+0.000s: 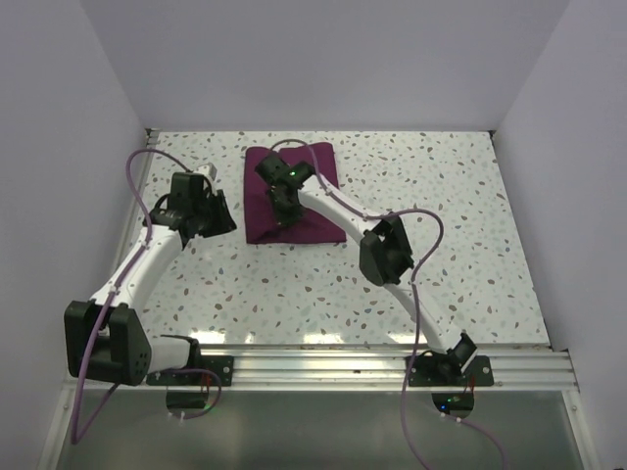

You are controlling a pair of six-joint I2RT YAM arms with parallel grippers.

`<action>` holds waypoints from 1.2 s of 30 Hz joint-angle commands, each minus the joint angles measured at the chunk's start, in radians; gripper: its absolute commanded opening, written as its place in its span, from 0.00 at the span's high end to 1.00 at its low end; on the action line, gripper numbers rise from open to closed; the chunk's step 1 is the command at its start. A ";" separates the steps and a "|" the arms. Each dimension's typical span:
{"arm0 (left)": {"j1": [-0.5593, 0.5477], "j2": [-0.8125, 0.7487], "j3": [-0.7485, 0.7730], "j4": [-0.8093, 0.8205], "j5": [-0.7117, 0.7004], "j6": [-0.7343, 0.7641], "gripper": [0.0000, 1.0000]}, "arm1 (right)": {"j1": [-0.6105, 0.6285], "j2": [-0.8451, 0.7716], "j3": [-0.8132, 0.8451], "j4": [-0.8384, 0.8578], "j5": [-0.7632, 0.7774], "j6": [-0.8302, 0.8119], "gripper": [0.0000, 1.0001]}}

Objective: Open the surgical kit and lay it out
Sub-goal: Open the surgical kit at the center of the board.

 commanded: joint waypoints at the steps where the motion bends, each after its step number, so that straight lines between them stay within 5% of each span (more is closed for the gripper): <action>1: 0.005 0.030 0.081 -0.022 -0.042 0.048 0.65 | -0.046 -0.196 -0.011 -0.014 0.041 -0.005 1.00; 13: -0.058 0.205 0.256 -0.029 -0.087 0.100 0.66 | -0.144 -0.308 -0.195 -0.004 -0.008 0.010 0.99; 19: -0.208 0.338 0.339 -0.015 -0.110 0.079 0.66 | -0.147 -0.301 -0.261 0.024 -0.046 -0.013 0.81; 21: -0.248 0.375 0.364 -0.006 -0.113 0.062 0.66 | -0.147 -0.293 -0.276 0.026 -0.057 -0.015 0.65; 26: -0.374 0.524 0.454 -0.001 -0.133 0.034 0.65 | -0.150 -0.282 -0.297 0.033 -0.071 -0.019 0.45; 36: -0.463 0.690 0.447 0.026 -0.199 -0.010 0.66 | -0.151 -0.271 -0.390 0.059 -0.118 -0.019 0.45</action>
